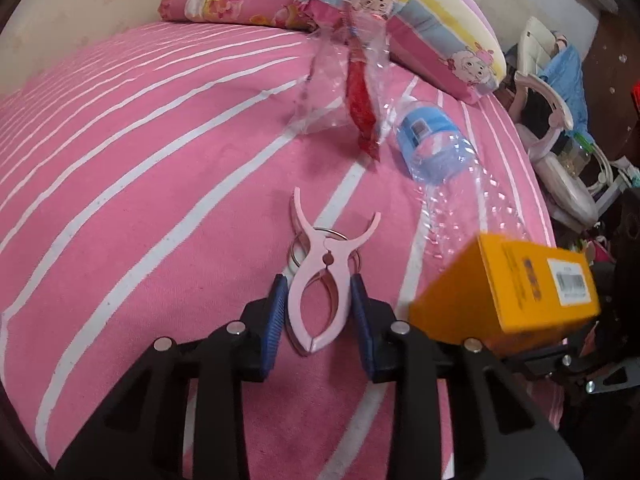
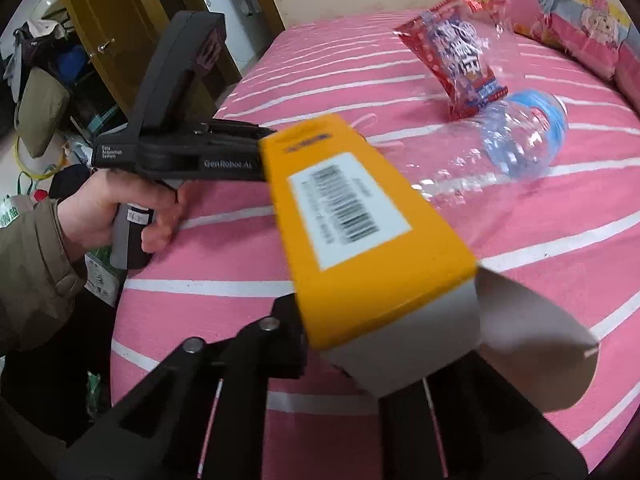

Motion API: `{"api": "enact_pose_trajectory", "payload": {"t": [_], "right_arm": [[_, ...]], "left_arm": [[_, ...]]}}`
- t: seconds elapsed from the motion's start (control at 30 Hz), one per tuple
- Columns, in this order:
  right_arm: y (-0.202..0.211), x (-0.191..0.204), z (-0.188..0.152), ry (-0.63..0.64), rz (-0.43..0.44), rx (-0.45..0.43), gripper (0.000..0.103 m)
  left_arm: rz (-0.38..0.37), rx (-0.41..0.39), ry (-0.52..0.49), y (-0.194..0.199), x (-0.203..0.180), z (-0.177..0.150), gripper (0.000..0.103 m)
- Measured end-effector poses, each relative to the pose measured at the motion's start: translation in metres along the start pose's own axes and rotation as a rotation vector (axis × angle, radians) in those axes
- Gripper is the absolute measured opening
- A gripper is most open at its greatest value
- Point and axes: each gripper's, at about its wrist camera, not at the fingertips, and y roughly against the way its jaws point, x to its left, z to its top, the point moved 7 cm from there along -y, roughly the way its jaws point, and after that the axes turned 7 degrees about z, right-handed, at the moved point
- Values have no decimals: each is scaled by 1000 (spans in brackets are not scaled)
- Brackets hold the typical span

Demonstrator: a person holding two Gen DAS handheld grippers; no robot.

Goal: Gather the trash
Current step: 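Grasp the pink clothespin with left tool while right tool grasps the orange medicine box, then carry the clothespin and orange box over the bin and open both tools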

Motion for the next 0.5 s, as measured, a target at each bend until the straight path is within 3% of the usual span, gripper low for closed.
{"api": "enact_pose_trajectory", "payload": {"t": [0.2,0.5], "right_arm": [[9,13,7,4,-23,-54,2],[42,30,7,8,-67,-155,2]], "left_arm": [[0,-15,22,5,-4,0,30],[-18,-41,77,31,-24,-16,30]]}}
